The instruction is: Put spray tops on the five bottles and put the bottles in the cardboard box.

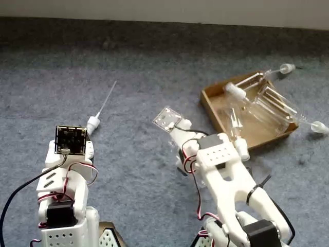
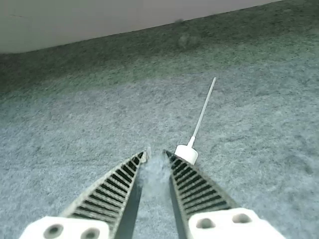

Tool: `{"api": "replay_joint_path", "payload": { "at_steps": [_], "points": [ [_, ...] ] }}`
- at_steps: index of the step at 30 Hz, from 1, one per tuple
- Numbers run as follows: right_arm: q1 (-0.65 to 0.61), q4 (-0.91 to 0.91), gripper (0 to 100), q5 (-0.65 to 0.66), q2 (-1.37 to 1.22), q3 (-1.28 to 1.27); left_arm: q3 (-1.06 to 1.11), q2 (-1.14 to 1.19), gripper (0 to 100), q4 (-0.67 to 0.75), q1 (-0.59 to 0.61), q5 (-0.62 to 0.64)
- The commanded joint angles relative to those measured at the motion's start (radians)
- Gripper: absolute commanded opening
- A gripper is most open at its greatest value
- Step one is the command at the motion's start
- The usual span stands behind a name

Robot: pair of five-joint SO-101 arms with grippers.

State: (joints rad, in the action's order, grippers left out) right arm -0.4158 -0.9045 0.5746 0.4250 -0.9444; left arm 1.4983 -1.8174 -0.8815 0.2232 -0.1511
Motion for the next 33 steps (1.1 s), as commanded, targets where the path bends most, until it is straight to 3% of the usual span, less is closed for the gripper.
{"api": "replay_joint_path", "payload": {
  "at_steps": [1, 5, 10, 16, 33],
  "points": [
    [0.028, 0.088, 0.5, 0.012, 0.039, -0.031, -0.008, -0.004, 1, 0.018, -0.022, -0.009],
    [0.079, 0.088, 2.5, 0.012, 0.039, -0.039, -0.008, -0.004, 1, 0.018, -0.022, -0.009],
    [0.084, 0.088, 19.2, 0.014, 0.039, -0.042, -0.008, -0.004, 1, 0.018, -0.022, -0.009],
    [0.079, 0.088, 28.0, 0.017, 0.045, -0.044, -0.008, -0.004, 1, 0.018, -0.022, -0.011],
    [0.010, 0.091, 29.2, 0.012, 0.039, 0.001, -0.008, -0.004, 1, 0.018, -0.022, -0.011]
  ]
}}
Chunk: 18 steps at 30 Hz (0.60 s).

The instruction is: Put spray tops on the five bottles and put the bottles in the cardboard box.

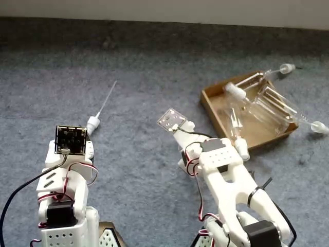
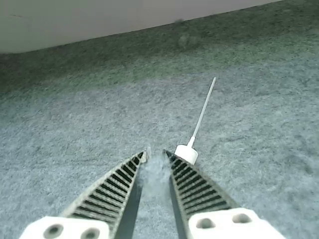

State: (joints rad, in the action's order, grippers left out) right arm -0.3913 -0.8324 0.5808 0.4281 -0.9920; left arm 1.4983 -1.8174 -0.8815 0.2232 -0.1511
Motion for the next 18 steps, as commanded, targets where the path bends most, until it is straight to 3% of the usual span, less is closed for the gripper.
{"api": "replay_joint_path", "payload": {
  "at_steps": [1, 18],
  "points": [
    [-0.013, 0.016, 29.2, 0.006, 0.036, 0.059, -0.008, -0.004, 1, 0.018, -0.022, -0.011],
    [-0.016, 0.036, 29.0, 0.003, -0.189, 0.213, -0.007, -0.004, 1, 0.018, -0.022, -0.011]
  ]
}}
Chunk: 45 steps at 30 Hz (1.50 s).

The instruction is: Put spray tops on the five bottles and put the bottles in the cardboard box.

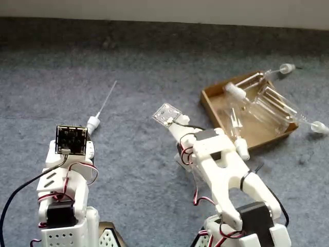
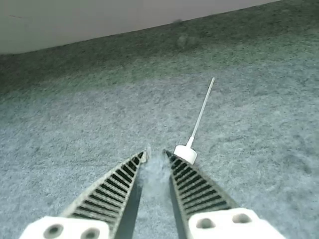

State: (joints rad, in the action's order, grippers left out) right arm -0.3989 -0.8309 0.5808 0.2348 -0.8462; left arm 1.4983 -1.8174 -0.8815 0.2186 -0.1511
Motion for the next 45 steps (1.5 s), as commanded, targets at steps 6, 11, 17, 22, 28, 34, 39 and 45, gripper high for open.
{"api": "replay_joint_path", "payload": {
  "at_steps": [6, 11, 17, 22, 28, 34, 39, 45],
  "points": [
    [-0.008, 0.096, 25.0, 0.002, 0.008, 0.059, -0.007, -0.004, 1, 0.018, -0.018, -0.011],
    [-0.008, 0.097, 12.5, -0.127, 0.016, 0.059, -0.039, -0.004, 1, -0.017, -0.018, -0.101],
    [-0.007, 0.097, 12.5, -0.132, 0.007, 0.053, -0.148, -0.002, 1, -0.133, -0.018, -0.166],
    [-0.007, 0.099, 12.5, -0.138, 0.015, 0.016, -0.231, 0.019, 1, -0.198, -0.013, -0.316],
    [-0.004, 0.166, 12.5, -0.275, 0.016, 0.015, -0.481, 0.394, 1, -0.245, -0.012, -0.399],
    [-0.004, 0.165, 12.5, -0.290, 0.013, 0.013, -0.806, 0.866, 1, -0.345, -0.018, -0.400],
    [-0.004, 0.166, 12.5, -0.290, 0.007, 0.013, -1.018, 1.182, 1, -0.439, -0.018, -0.400],
    [-0.004, 0.170, 12.5, -0.285, 0.015, -0.010, -1.168, 1.498, 1, -0.476, -0.051, -0.400]
  ]
}}
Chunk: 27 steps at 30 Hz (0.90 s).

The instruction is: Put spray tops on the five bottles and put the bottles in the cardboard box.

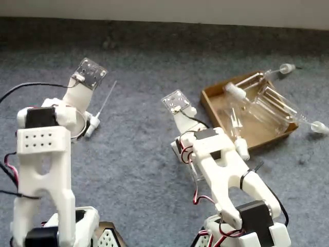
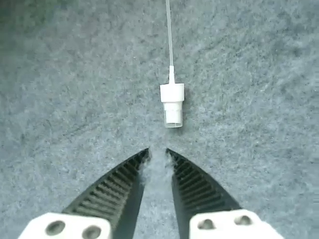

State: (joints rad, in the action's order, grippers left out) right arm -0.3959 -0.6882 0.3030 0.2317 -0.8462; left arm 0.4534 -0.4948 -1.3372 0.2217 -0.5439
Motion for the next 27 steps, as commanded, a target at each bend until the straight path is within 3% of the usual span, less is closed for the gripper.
{"api": "replay_joint_path", "payload": {
  "at_steps": [1, 6, 27],
  "points": [
    [-0.007, 0.027, 12.5, -0.008, 0.018, -0.019, -0.137, 0.225, 2, -0.021, -0.070, -0.008],
    [-0.007, 0.027, 12.5, -0.008, 0.018, -0.028, -0.199, 0.435, 12, -0.017, -0.108, -0.008],
    [-0.007, 0.027, 12.5, -0.008, 0.018, -0.028, -0.527, 0.877, 13, 0.018, 0.019, -0.078]
  ]
}}
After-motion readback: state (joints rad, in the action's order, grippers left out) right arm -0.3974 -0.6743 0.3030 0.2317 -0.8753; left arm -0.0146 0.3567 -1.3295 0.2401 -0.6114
